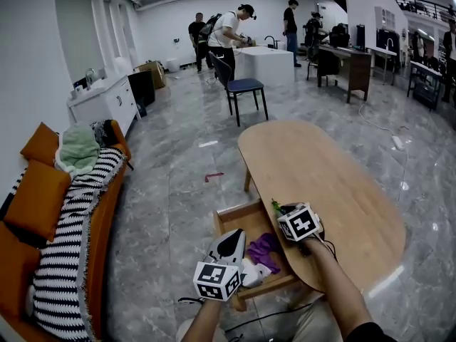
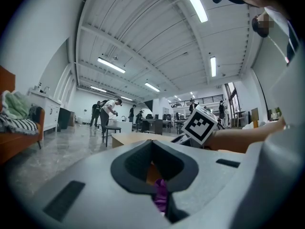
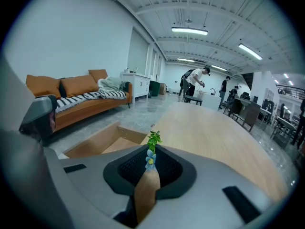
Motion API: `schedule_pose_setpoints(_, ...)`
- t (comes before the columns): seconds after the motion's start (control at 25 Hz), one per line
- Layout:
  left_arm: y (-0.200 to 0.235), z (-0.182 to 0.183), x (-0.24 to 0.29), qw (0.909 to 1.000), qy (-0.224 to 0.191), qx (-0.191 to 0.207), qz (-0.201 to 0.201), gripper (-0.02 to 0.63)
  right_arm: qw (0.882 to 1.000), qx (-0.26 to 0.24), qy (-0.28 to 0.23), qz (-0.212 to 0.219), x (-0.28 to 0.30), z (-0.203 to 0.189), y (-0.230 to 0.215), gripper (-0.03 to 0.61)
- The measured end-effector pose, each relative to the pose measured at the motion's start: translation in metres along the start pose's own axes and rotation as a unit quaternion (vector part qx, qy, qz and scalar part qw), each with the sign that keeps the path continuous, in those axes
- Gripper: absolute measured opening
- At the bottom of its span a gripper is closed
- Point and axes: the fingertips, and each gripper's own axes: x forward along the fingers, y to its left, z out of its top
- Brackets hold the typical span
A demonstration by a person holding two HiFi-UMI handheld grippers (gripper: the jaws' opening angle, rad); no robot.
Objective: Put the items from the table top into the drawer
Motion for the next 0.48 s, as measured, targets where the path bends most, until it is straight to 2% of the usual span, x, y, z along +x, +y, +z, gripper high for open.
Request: schedule_pose_setpoints(0.48,0.029,0.003,-0.027,0.9994,-0.001,0.003,0.034,0.003,0.999,-0.01,-0.003,0.036,0.028,0.02,0.058,0.055)
